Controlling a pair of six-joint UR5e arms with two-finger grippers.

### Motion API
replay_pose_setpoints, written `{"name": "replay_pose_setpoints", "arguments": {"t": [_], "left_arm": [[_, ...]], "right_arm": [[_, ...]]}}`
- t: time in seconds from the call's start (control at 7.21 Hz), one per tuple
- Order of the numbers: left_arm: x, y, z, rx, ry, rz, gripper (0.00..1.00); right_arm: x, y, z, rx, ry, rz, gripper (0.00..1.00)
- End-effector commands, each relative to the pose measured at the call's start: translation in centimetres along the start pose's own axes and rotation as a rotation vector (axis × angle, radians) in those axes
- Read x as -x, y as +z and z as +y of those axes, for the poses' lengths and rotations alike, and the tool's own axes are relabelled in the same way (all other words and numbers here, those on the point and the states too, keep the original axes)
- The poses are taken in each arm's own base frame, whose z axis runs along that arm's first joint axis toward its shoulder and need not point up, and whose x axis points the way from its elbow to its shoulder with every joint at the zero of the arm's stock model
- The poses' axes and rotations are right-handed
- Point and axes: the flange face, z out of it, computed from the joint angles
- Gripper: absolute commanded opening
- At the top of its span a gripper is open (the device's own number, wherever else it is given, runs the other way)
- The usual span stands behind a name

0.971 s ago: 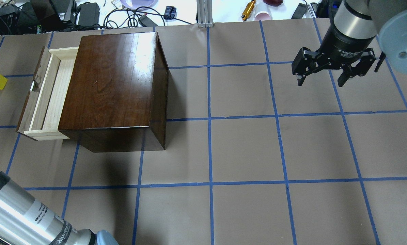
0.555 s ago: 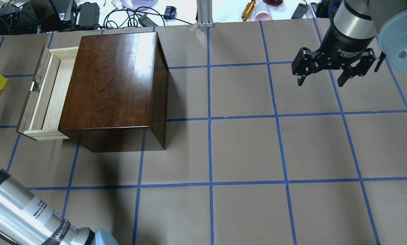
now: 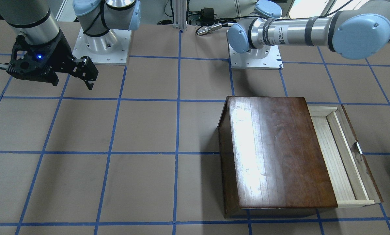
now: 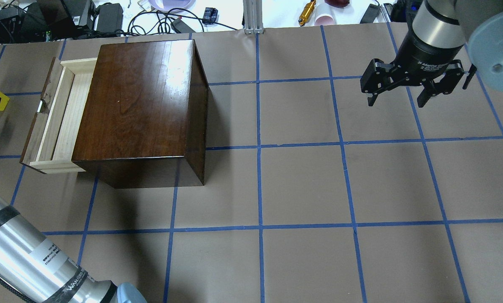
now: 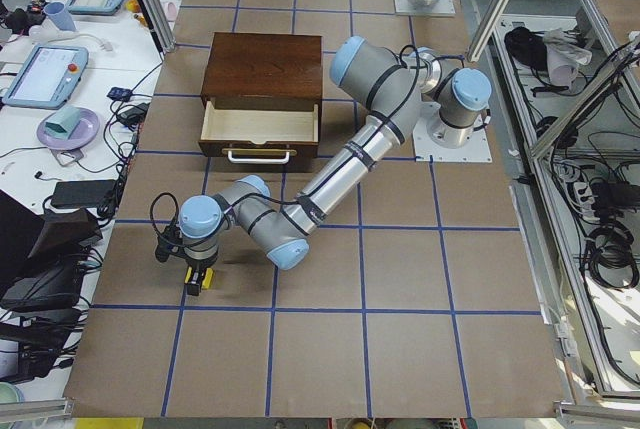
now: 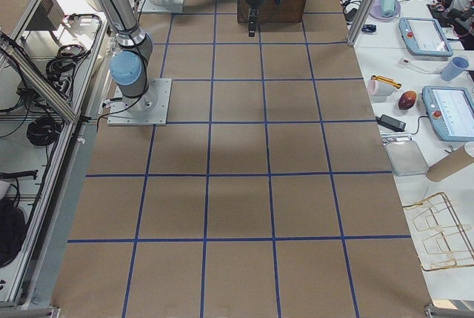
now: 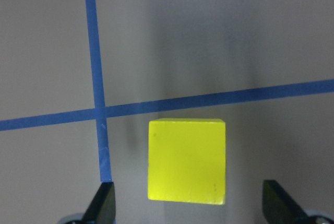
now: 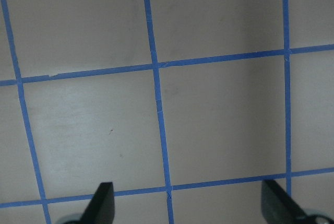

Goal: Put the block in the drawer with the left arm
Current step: 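Lower the left gripper and grasp the yellow cube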

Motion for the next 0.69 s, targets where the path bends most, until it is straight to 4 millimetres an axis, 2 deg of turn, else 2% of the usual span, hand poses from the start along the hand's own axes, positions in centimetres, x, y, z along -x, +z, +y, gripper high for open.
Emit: {"name": "replay_pose_setpoints", "arguments": {"t": [0.0,0.14,0.28,0.42,0.55], "left_arm": [[-0.1,1.1,-0.1,-0.021,0.004,0.019,0.85],[-0.1,1.2,-0.1,-0.015,0.01,0.016,0.4],[-0.1,1.2,0.0,-0.013,0.03,0.014,0.13],[0.0,0.4,-0.2,-0.018,0.037,0.007,0.0],[0.1,-0.5,-0.3,-0.022,0.04,-0.002,0.0]], "right_arm": [[0.0,0.0,0.0,0.0,-0.001,0.0,1.0],[0.0,0.0,0.0,0.0,-0.001,0.0,1.0],[0.0,0.0,0.0,0.0,0.001,0.0,1.0],[0.0,0.0,0.0,0.0,-0.001,0.0,1.0],[0.0,0.0,0.0,0.0,-0.001,0.0,1.0]]}}
